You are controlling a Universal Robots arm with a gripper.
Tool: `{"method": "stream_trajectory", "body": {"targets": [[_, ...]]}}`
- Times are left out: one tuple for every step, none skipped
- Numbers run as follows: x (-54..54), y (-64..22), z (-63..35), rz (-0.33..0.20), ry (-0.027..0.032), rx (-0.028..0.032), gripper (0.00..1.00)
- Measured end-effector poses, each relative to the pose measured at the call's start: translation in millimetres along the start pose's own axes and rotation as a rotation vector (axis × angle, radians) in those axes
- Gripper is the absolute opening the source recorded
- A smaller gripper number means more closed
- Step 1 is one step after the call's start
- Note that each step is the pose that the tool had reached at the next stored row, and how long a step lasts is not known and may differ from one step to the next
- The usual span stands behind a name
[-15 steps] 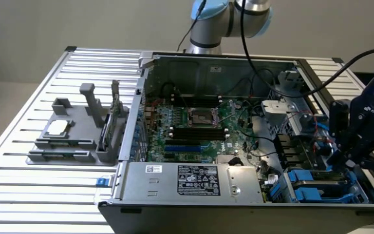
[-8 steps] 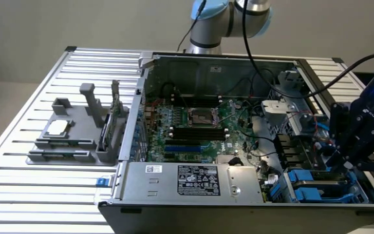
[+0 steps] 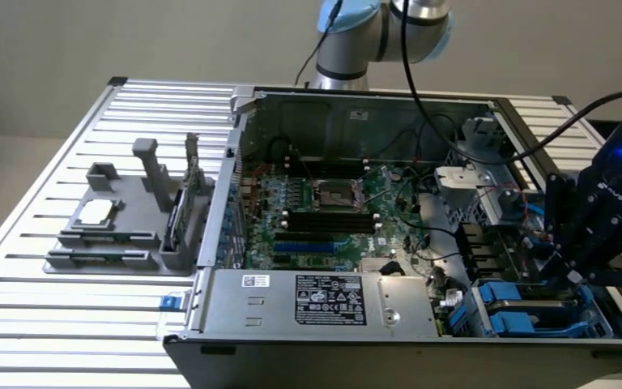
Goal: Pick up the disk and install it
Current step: 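Insert the first disk wire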
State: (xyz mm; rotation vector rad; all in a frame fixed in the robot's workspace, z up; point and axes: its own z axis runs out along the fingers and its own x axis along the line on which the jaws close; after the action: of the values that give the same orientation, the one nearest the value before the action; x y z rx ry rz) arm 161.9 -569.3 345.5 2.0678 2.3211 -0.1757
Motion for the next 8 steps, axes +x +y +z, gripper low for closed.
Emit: {"method": "stream_trajectory", "body": {"targets": [[0.3,-1.1,0.1,0.005,0.0003,-0.0003,0.16],[0.5,-1.6,0.1,0.012,0.0005,-0.0016,0.16],[0.8,-1.5,0.0,0.018,0.0004,-0.005,0.16],[1.1,-1.5,0.0,0.025,0.0003,-0.0094,0.16],[1.5,-1.5,-0.1,0.032,0.0,-0.0146,0.16],[1.8,-1.4,-0.1,0.04,-0.0002,-0.0203,0.16],[2.1,-1.4,0.1,0.047,-0.0004,-0.0262,0.16],[2.2,-1.3,0.3,0.053,-0.0005,-0.0317,0.16]]}}
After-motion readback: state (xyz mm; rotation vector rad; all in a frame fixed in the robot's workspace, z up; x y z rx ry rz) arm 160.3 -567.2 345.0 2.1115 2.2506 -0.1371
